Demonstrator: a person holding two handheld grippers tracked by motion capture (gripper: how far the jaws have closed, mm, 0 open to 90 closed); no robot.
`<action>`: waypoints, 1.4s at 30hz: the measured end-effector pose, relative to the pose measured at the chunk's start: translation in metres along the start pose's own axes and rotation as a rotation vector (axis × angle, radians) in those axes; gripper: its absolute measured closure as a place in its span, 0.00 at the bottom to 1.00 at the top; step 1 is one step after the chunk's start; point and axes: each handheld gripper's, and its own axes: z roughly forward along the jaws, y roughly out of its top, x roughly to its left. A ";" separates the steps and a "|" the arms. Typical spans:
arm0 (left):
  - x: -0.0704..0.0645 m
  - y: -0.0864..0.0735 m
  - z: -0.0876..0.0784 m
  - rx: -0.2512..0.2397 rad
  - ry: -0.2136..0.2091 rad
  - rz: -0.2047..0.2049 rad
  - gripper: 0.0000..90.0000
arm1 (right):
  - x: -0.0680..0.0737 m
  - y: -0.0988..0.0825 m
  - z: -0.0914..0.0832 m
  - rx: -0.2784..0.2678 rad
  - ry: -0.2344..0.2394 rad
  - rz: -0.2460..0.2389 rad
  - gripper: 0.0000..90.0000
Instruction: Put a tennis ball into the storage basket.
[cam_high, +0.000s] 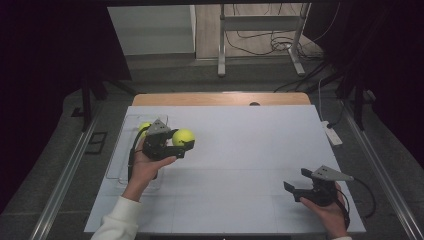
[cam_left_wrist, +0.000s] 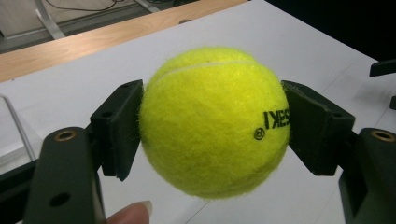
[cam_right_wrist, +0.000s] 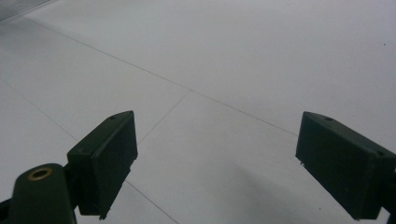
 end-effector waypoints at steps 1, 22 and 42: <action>0.000 0.000 0.000 0.000 0.000 0.000 0.30 | 0.000 0.000 0.000 0.000 0.000 0.000 0.15; 0.020 -0.008 -0.022 -0.032 0.057 -0.049 0.30 | 0.000 0.000 0.000 -0.001 0.000 -0.003 0.15; 0.037 -0.012 -0.037 -0.059 0.105 -0.089 0.30 | 0.000 0.000 -0.001 -0.002 0.001 -0.002 0.15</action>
